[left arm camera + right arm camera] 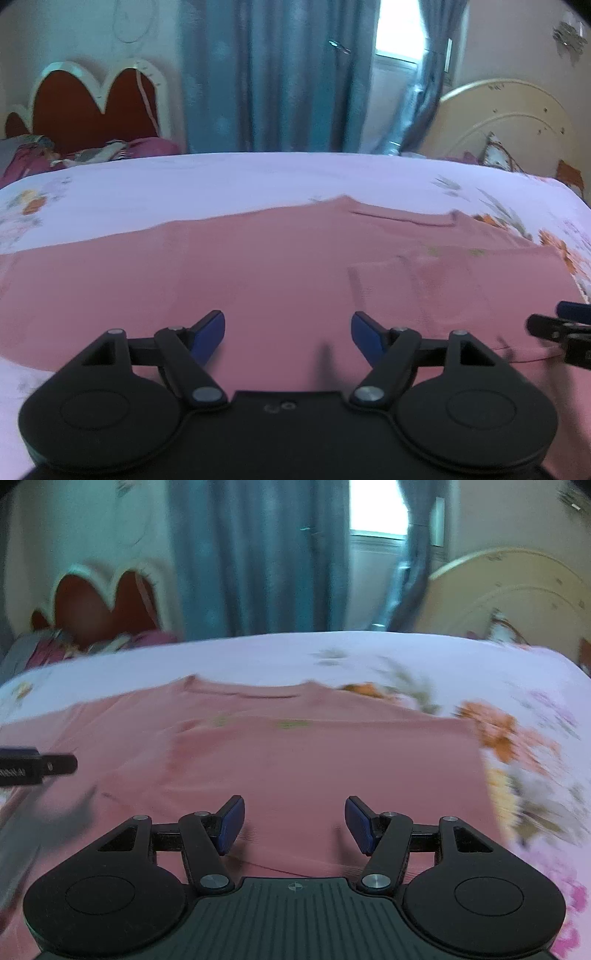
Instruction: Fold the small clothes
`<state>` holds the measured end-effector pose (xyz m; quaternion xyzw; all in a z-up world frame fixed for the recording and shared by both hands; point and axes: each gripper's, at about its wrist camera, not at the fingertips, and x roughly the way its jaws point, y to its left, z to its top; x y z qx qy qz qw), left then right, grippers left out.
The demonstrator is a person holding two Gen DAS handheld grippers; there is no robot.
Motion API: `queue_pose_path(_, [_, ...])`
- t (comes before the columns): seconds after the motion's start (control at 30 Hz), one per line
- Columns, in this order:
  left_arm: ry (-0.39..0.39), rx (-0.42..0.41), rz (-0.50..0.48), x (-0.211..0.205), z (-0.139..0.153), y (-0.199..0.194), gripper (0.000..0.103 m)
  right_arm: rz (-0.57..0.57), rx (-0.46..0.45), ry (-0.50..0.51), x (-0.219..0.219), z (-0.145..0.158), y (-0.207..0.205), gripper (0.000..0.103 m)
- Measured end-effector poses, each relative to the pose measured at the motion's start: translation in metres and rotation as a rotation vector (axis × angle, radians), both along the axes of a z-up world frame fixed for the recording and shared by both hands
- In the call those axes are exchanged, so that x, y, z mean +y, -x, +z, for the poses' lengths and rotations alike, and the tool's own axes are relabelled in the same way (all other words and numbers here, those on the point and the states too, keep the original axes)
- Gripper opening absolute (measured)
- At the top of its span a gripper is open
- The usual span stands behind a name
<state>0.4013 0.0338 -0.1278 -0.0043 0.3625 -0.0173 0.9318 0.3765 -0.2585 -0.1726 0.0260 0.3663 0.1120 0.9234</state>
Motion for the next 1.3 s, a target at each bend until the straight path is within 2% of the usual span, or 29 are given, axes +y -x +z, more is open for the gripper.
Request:
queue_pose_path(0.1, [0.010, -0.006, 0.041, 0.037, 0.003, 0.005, 0.074, 0.020, 0.004, 0.004, 0.034, -0.001, -0.010, 0.060])
queue_pose_path(0.23, [0.022, -0.012, 0.121, 0.093, 0.003, 0.012, 0.074, -0.031, -0.006, -0.025, 0.058, 0.004, -0.030, 0.060])
queue_pose_path(0.37, [0.038, 0.002, 0.228, 0.148, -0.003, 0.019, 0.074, -0.043, 0.060, -0.021, 0.081, -0.007, -0.045, 0.060])
queue_pose_path(0.5, [0.054, 0.017, 0.331, 0.198, -0.009, 0.026, 0.074, -0.045, 0.045, -0.033, 0.096, -0.009, -0.043, 0.060])
queue_pose_path(0.6, [0.068, 0.023, 0.406, 0.231, -0.012, 0.030, 0.074, -0.036, 0.095, 0.004, 0.112, -0.024, -0.050, 0.060])
queue_pose_path(0.67, [0.080, 0.022, 0.451, 0.249, -0.013, 0.033, 0.073, -0.026, 0.088, 0.052, 0.119, -0.032, -0.050, 0.060])
queue_pose_path(0.73, [0.087, 0.018, 0.489, 0.266, -0.015, 0.037, 0.073, -0.021, 0.095, 0.050, 0.119, -0.028, -0.052, 0.060])
queue_pose_path(0.8, [0.092, 0.015, 0.528, 0.284, -0.017, 0.043, 0.074, -0.040, 0.057, 0.032, 0.116, -0.019, -0.050, 0.060])
queue_pose_path(0.87, [0.112, 0.016, 0.572, 0.302, -0.019, 0.045, 0.074, -0.051, 0.029, 0.055, 0.116, -0.016, -0.048, 0.060])
queue_pose_path(0.93, [0.142, 0.027, 0.614, 0.318, -0.025, 0.042, 0.074, -0.025, 0.096, 0.082, 0.121, -0.030, -0.053, 0.060])
queue_pose_path(1.0, [0.169, 0.032, 0.634, 0.331, -0.031, 0.036, 0.073, -0.027, 0.079, 0.084, 0.121, -0.035, -0.051, 0.060])
queue_pose_path(1.2, [0.214, -0.032, 0.662, 0.352, -0.040, 0.016, 0.073, -0.028, 0.082, 0.073, 0.119, -0.037, -0.053, 0.060])
queue_pose_path(1.3, [0.201, -0.058, 0.680, 0.355, -0.042, 0.007, 0.072, -0.032, 0.081, 0.075, 0.121, -0.037, -0.050, 0.060])
